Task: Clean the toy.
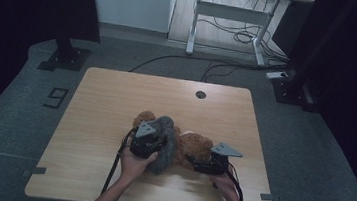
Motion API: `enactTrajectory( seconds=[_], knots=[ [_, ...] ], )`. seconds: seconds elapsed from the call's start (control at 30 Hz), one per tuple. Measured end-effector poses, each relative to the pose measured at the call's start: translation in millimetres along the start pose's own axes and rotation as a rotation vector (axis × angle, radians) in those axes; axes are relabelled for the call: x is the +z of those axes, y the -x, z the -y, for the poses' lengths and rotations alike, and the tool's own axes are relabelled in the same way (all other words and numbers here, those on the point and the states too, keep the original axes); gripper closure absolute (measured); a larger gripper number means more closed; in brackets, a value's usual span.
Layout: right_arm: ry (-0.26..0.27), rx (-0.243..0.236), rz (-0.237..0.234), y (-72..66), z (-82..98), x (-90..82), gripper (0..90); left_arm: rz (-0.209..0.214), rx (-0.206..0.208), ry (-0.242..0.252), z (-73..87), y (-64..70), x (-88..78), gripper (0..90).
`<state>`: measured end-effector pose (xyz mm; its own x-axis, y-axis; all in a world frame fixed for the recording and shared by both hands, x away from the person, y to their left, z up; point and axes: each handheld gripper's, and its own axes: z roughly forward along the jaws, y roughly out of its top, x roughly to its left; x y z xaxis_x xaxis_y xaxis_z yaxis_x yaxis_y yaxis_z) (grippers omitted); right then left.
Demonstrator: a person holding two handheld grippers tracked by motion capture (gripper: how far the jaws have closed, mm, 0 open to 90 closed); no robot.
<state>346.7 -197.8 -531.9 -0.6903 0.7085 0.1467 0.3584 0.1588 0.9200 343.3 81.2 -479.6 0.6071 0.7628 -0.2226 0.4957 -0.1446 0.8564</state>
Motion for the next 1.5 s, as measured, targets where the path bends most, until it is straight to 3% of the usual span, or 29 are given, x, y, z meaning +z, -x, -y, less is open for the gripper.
enactTrajectory(
  seconds=[0.1,0.13,0.17,0.23,0.27,0.37,0.4,0.43,0.53,0.6,0.63,0.67,0.7,0.73,0.83,0.87,0.97,1.0,1.17,1.23,1.33,1.37,1.43,1.47,1.5],
  knots=[
    [-0.009,-0.013,-0.008,-0.1,0.4,-0.6,26.8,0.015,-0.013,-0.002,-2.5,0.8,-4.4,79.4],
    [-0.01,-0.031,-0.013,-1.2,1.9,-1.8,31.7,0.014,-0.002,-0.016,-12.3,6.9,-7.4,79.4],
    [-0.004,-0.036,-0.017,-1.8,3.4,-1.9,33.5,0.014,-0.002,-0.016,-12.3,6.9,-7.4,79.4],
    [0.002,-0.047,-0.021,-2.0,5.5,-2.4,35.4,0.016,0.043,-0.015,-29.8,23.5,-7.2,79.6],
    [0.002,-0.047,-0.021,-2.0,5.5,-2.4,35.4,0.016,0.043,-0.015,-29.8,23.5,-7.2,79.7],
    [0.003,-0.055,-0.022,-2.6,5.9,-3.3,35.7,0.045,0.135,-0.007,-55.1,60.0,7.5,79.5],
    [0.0,-0.059,-0.022,-2.7,6.0,-3.6,35.7,0.045,0.135,-0.007,-55.1,60.0,7.5,79.4],
    [0.002,-0.064,-0.023,-2.7,6.2,-3.7,35.7,0.046,0.176,-0.02,-62.4,78.3,22.8,79.4],
    [0.0,-0.081,-0.024,-3.2,6.5,-4.9,35.7,0.044,0.212,-0.092,-63.9,95.8,52.9,79.1],
    [0.003,-0.081,-0.023,-3.1,7.1,-5.3,35.6,0.014,0.234,-0.145,-57.4,99.2,69.9,79.0],
    [0.003,-0.081,-0.023,-3.1,7.1,-5.3,35.6,0.014,0.234,-0.145,-57.4,99.2,69.9,78.9],
    [-0.001,-0.076,-0.023,-2.3,8.2,-5.5,35.5,-0.011,0.245,-0.15,-46.0,94.9,80.6,79.1],
    [-0.001,-0.076,-0.023,-2.3,8.2,-5.5,35.5,-0.011,0.245,-0.15,-46.0,94.9,80.6,79.1],
    [-0.004,-0.071,-0.027,-0.1,10.3,-5.5,35.4,0.014,0.213,-0.122,-40.5,87.6,77.8,79.1],
    [-0.004,-0.084,-0.027,-1.5,9.9,-5.2,35.3,-0.001,0.218,-0.109,-38.6,83.3,70.1,79.4],
    [-0.003,-0.084,-0.022,-2.0,9.7,-5.3,35.2,-0.048,0.248,-0.099,-36.8,75.8,59.0,79.5],
    [0.001,-0.066,-0.023,-1.0,10.0,-5.5,35.2,-0.082,0.249,-0.11,-35.4,64.5,50.2,79.9],
    [0.009,-0.054,-0.028,0.0,9.7,-5.3,35.2,-0.087,0.222,-0.115,-32.5,49.3,40.8,80.1],
    [0.014,-0.062,-0.034,-3.4,8.6,-2.7,35.3,-0.051,0.175,-0.089,-31.2,30.8,16.6,80.3],
    [0.013,-0.067,-0.034,-3.3,9.1,-3.4,35.4,-0.047,0.138,-0.058,-34.7,21.8,5.6,80.3],
    [0.012,-0.07,-0.035,-2.9,9.6,-3.8,35.5,-0.086,0.095,-0.049,-39.7,4.7,-5.9,80.2],
    [0.01,-0.073,-0.036,-2.3,9.6,-3.9,35.5,-0.086,0.095,-0.049,-39.7,4.7,-5.9,80.1],
    [0.013,-0.07,-0.038,-1.8,10.0,-4.0,35.6,-0.133,0.082,-0.076,-41.2,-9.1,-11.7,79.9],
    [0.012,-0.071,-0.039,-1.4,10.2,-4.4,35.5,-0.162,0.064,-0.11,-39.1,-23.8,-14.7,79.8],
    [0.012,-0.073,-0.04,-1.2,10.3,-4.5,35.5,-0.156,0.036,-0.121,-36.5,-31.9,-15.7,79.7]
  ],
)
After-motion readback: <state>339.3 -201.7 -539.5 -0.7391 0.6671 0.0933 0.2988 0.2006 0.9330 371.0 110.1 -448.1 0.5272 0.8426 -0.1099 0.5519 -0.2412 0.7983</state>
